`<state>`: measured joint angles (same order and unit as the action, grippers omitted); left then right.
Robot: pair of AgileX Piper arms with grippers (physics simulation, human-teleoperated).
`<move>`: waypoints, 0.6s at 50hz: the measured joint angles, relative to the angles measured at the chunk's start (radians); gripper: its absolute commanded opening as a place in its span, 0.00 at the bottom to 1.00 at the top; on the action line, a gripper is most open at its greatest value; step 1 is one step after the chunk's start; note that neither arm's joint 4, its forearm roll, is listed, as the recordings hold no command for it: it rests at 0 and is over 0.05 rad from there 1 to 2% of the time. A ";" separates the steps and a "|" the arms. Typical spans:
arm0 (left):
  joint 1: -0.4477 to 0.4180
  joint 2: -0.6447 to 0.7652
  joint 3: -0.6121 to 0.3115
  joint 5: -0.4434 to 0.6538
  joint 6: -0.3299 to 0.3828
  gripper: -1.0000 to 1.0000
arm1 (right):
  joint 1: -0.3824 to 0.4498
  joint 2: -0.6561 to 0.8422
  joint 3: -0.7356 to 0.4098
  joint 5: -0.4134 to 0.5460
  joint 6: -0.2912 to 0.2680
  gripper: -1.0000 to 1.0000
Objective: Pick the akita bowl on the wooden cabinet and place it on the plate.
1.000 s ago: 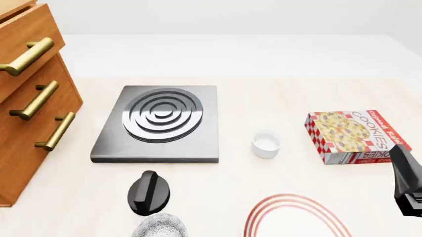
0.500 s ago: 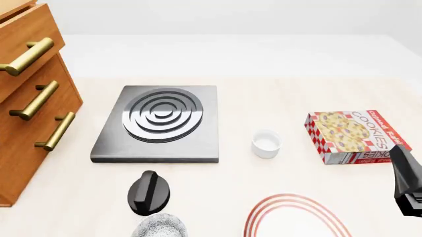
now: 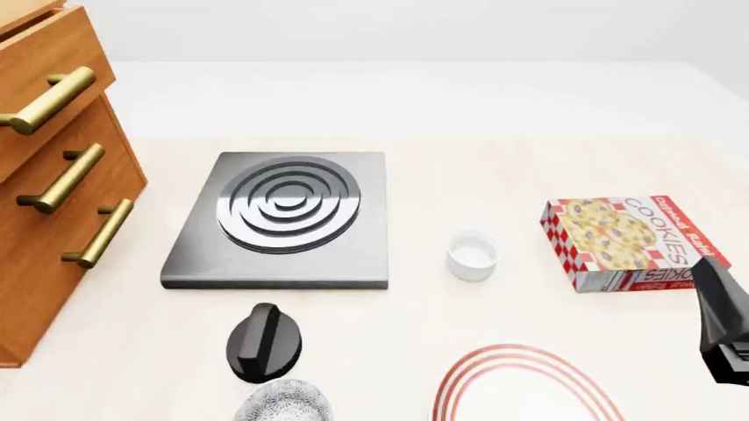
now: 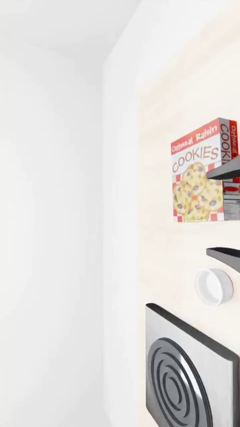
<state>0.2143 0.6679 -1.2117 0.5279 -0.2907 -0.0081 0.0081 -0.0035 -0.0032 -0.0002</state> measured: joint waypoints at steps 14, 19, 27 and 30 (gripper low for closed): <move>0.093 0.043 -0.026 -0.024 -0.012 1.00 | 0.000 0.000 0.000 0.000 0.000 1.00; 0.130 0.059 -0.034 -0.036 -0.019 1.00 | 0.000 0.000 0.000 0.000 0.000 1.00; 0.188 0.089 -0.043 -0.059 -0.032 1.00 | 0.000 0.000 0.000 0.000 0.000 1.00; 0.212 0.102 -0.043 -0.069 -0.038 1.00 | 0.000 0.000 0.000 0.000 0.000 1.00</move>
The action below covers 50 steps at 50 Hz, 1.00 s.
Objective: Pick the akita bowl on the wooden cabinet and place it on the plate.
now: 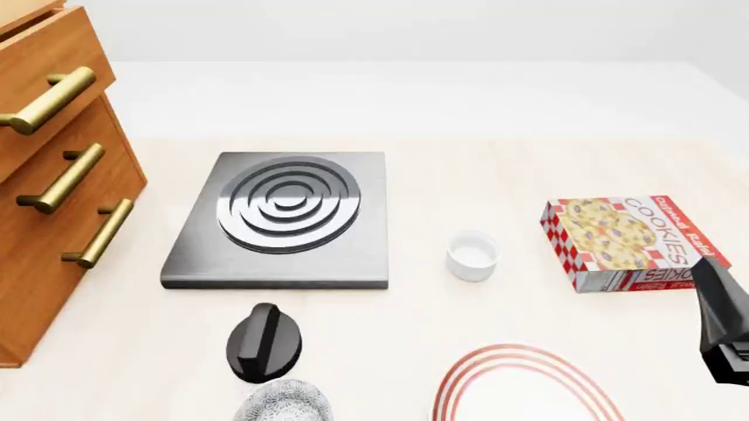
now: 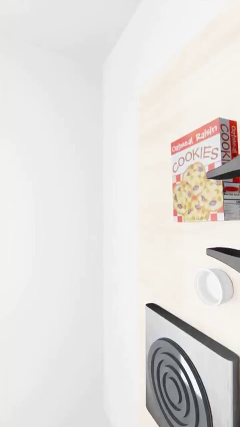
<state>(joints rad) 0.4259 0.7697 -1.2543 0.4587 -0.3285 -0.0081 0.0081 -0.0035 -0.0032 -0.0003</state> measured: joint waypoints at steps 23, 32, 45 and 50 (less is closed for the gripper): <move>0.147 0.093 0.005 -0.060 -0.057 1.00 | 0.000 0.000 0.000 0.000 0.000 1.00; 0.187 0.130 0.012 -0.084 -0.083 1.00 | 0.000 0.000 0.000 0.000 0.000 1.00; 0.229 0.188 0.004 -0.107 -0.118 1.00 | 0.000 0.000 0.000 0.000 0.000 1.00; 0.240 0.209 -0.011 -0.106 -0.129 1.00 | 0.000 0.000 0.000 0.000 0.000 1.00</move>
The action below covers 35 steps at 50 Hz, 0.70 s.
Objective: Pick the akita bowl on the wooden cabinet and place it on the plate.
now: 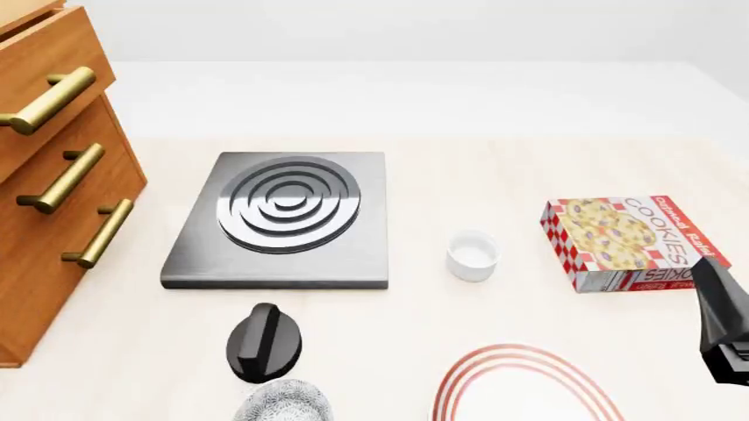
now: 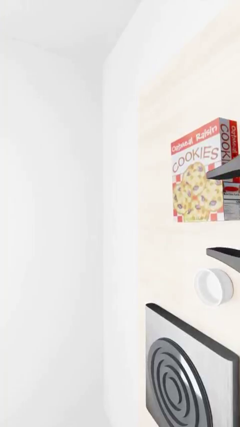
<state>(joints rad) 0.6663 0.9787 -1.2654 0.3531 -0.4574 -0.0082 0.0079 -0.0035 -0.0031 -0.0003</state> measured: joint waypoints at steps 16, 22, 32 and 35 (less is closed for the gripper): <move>0.015 0.070 -0.049 0.007 -0.021 1.00 | -0.001 -0.001 0.000 0.001 0.000 1.00; 0.017 0.094 -0.064 0.007 -0.025 1.00 | -0.001 -0.002 0.000 0.002 0.000 1.00; 0.020 0.122 -0.063 -0.004 -0.030 1.00 | -0.001 -0.002 0.000 0.002 0.000 1.00; 0.021 0.129 -0.060 -0.008 -0.031 1.00 | -0.001 -0.002 0.000 0.002 0.000 1.00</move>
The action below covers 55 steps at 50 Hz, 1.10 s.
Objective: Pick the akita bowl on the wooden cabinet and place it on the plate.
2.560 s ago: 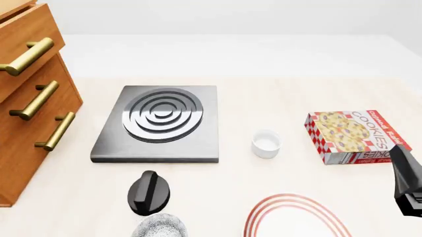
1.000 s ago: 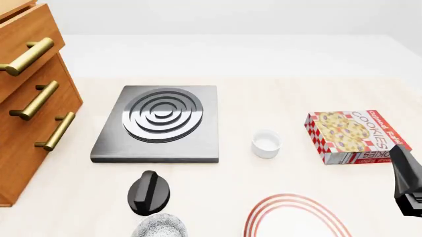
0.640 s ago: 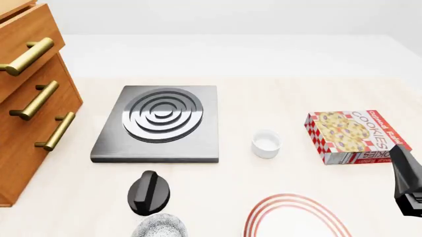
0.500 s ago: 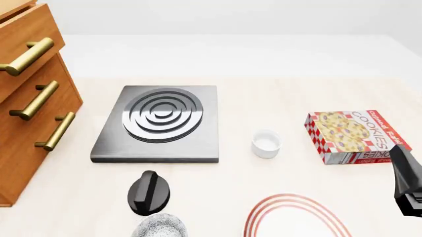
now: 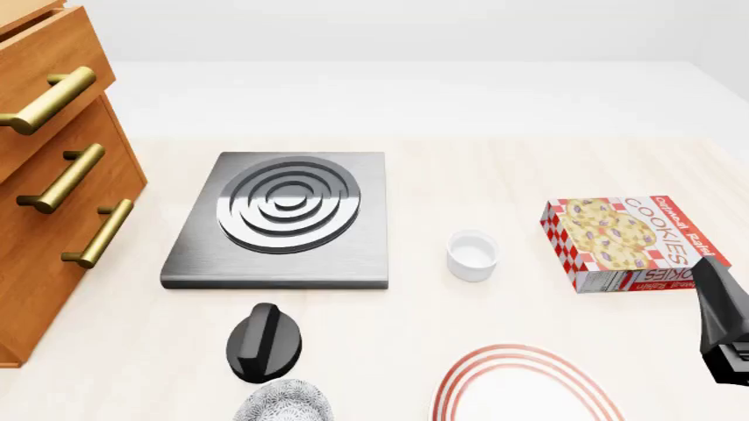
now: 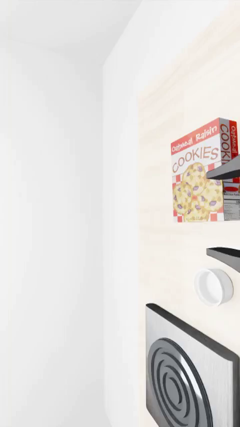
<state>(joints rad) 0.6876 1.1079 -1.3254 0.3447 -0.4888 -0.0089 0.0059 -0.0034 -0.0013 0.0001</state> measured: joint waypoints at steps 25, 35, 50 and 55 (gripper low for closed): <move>-0.002 0.051 0.042 -0.042 -0.005 1.00 | 0.000 -0.001 0.000 0.001 0.000 1.00; -0.006 0.069 0.053 -0.056 -0.005 1.00 | 0.000 -0.001 0.000 0.001 0.000 1.00; -0.018 0.095 0.074 -0.080 -0.001 1.00 | 0.000 0.000 0.000 0.001 0.000 1.00; -0.022 0.102 0.080 -0.086 0.000 1.00 | 0.000 0.000 -0.001 0.001 0.000 1.00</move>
<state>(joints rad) 0.6654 1.2097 -1.2456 0.2582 -0.4886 -0.0093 0.0060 -0.0043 -0.0003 0.0000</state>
